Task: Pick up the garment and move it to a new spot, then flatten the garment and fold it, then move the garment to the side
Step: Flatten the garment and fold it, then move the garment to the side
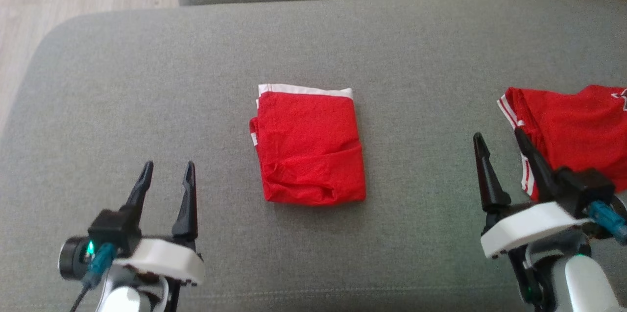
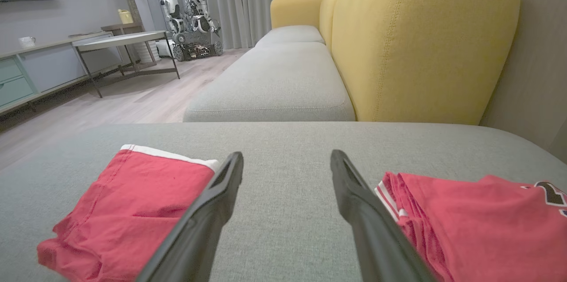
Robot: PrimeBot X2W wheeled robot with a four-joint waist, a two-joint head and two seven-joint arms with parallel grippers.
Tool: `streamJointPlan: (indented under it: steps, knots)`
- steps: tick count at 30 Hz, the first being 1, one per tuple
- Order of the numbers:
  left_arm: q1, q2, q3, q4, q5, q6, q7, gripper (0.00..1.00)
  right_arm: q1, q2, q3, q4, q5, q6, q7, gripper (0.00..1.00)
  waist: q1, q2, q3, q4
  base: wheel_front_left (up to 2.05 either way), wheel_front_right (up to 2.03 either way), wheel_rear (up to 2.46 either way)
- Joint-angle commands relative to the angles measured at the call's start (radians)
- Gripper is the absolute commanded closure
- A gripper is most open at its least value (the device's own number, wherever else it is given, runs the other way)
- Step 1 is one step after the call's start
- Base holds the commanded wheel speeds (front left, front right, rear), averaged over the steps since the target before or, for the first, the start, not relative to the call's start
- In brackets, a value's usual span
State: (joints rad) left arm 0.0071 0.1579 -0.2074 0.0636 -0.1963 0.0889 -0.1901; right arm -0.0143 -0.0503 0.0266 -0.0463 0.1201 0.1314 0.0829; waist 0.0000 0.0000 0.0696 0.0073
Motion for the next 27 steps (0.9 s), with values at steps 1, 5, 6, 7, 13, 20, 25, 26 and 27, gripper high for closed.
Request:
streamJointPlan:
  steps: [1, 5, 6, 7, 13, 20, 25, 26, 27]
  knots:
    - [-0.018, 0.02, 0.035, -0.042, 0.006, 0.007, 0.003, 0.0, -0.014, 0.0, 0.021, -0.047, -0.006, -0.001, 0.006, 0.0, 0.0, 0.0, -0.016, -0.001, 0.0, 0.0, 0.0]
    - [0.011, 0.022, 0.029, -0.055, 0.006, 0.015, 0.016, 0.0, 0.02, 0.0, 0.014, -0.063, -0.011, -0.001, 0.024, 0.0, 0.0, 0.0, -0.038, 0.003, 0.0, 0.0, 0.0]
    - [0.016, 0.023, 0.028, -0.058, 0.006, 0.017, 0.02, 0.0, 0.026, 0.0, 0.011, -0.067, -0.009, -0.001, 0.026, 0.0, 0.0, 0.0, -0.04, 0.003, 0.0, 0.0, 0.0]
    - [0.02, 0.024, 0.027, -0.06, 0.006, 0.018, 0.022, 0.0, 0.031, 0.0, 0.009, -0.071, -0.009, -0.001, 0.029, 0.0, 0.0, 0.0, -0.044, 0.004, 0.0, 0.0, 0.0]
    - [0.032, 0.028, 0.023, -0.07, 0.0, 0.022, 0.035, 0.0, 0.044, 0.0, 0.006, -0.084, -0.009, -0.001, 0.043, 0.0, 0.0, 0.0, -0.054, 0.007, 0.0, 0.0, 0.0]
    - [0.03, 0.031, 0.022, -0.076, -0.003, 0.03, 0.038, 0.0, 0.042, 0.0, 0.006, -0.081, -0.004, -0.001, 0.048, 0.0, 0.0, 0.0, -0.05, 0.008, 0.0, 0.0, 0.0]
    - [0.023, 0.032, 0.02, -0.078, -0.005, 0.033, 0.037, 0.0, 0.037, 0.0, 0.004, -0.076, -0.005, -0.001, 0.049, 0.0, 0.0, 0.0, -0.045, 0.011, 0.0, 0.0, 0.0]
    - [0.023, 0.032, 0.02, -0.078, -0.005, 0.033, 0.037, 0.0, 0.037, 0.0, 0.004, -0.076, -0.005, -0.001, 0.049, 0.0, 0.0, 0.0, -0.045, 0.011, 0.0, 0.0, 0.0]
    - [0.022, 0.032, 0.019, -0.078, -0.006, 0.033, 0.036, 0.0, 0.036, 0.0, 0.003, -0.074, -0.005, -0.001, 0.048, 0.0, 0.0, 0.0, -0.044, 0.012, 0.0, 0.0, 0.0]
